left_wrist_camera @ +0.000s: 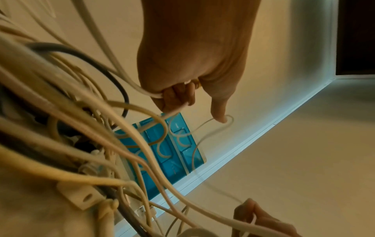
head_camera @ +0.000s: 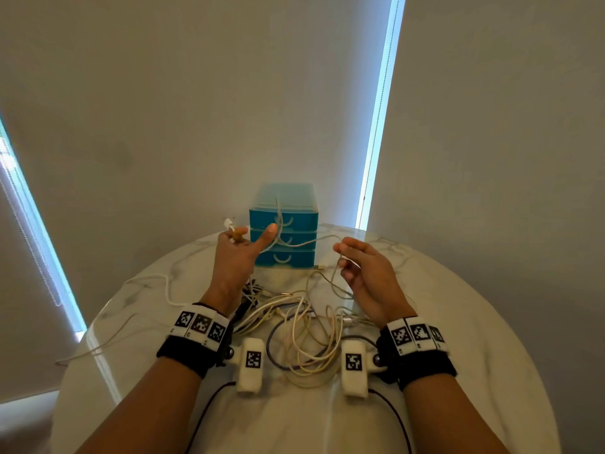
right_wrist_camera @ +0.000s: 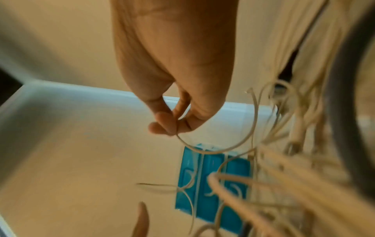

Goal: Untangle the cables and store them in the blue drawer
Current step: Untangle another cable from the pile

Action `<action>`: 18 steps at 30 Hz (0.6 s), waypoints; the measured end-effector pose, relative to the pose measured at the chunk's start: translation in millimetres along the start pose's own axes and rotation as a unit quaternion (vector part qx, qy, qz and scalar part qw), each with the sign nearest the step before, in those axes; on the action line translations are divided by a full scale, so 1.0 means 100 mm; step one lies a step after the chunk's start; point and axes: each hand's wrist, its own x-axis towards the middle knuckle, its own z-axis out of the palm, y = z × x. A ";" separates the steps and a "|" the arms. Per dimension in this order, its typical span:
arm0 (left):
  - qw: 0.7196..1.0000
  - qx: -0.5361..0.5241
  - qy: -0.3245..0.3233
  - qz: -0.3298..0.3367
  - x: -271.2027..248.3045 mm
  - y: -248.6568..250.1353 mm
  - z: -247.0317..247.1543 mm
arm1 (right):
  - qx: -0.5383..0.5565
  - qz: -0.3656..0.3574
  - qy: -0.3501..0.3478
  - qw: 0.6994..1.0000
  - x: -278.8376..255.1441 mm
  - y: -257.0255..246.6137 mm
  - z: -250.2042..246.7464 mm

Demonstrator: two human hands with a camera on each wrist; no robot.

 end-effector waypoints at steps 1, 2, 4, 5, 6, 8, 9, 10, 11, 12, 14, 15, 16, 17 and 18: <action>1.000 0.006 0.013 0.021 -0.02 0.03 -0.01 | 0.061 0.014 0.004 0.998 0.01 0.00 0.01; 0.999 0.010 0.006 0.040 -0.03 0.05 -0.02 | 0.118 0.027 0.004 0.993 0.01 -0.01 0.01; 0.996 0.029 -0.059 0.063 -0.12 0.14 -0.01 | 0.224 0.051 -0.009 0.973 0.01 -0.01 0.00; 0.990 0.054 -0.112 0.066 -0.19 0.18 0.01 | 0.263 0.060 -0.020 0.963 0.00 -0.01 0.00; 0.980 0.095 -0.160 0.067 -0.24 0.21 0.04 | 0.292 0.065 -0.036 0.954 -0.01 -0.02 0.01; 0.948 0.188 -0.245 0.076 -0.33 0.22 0.10 | 0.332 0.063 -0.063 0.939 -0.03 -0.04 0.04; 0.931 0.209 -0.289 0.079 -0.36 0.21 0.12 | 0.343 0.061 -0.071 0.935 -0.04 -0.06 0.07; 0.917 0.222 -0.320 0.083 -0.39 0.19 0.13 | 0.347 0.058 -0.073 0.933 -0.05 -0.07 0.09; 0.910 0.229 -0.334 0.084 -0.41 0.19 0.13 | 0.346 0.055 -0.070 0.934 -0.06 -0.08 0.10; 0.913 0.225 -0.332 0.080 -0.42 0.20 0.13 | 0.341 0.054 -0.062 0.937 -0.06 -0.09 0.11; 0.931 0.179 -0.313 0.061 -0.40 0.23 0.09 | 0.333 0.057 -0.045 0.940 -0.06 -0.06 0.10; 0.939 0.149 -0.306 0.047 -0.37 0.22 0.07 | 0.336 0.059 -0.039 0.939 -0.06 -0.05 0.09; 0.943 0.115 -0.310 0.030 -0.34 0.22 0.05 | 0.342 0.060 -0.033 0.937 -0.05 -0.03 0.08; 0.944 0.081 -0.320 0.015 -0.31 0.21 0.03 | 0.348 0.061 -0.028 0.935 -0.05 -0.02 0.07; 0.942 0.059 -0.330 0.004 -0.30 0.20 0.02 | 0.352 0.062 -0.022 0.934 -0.04 0.00 0.07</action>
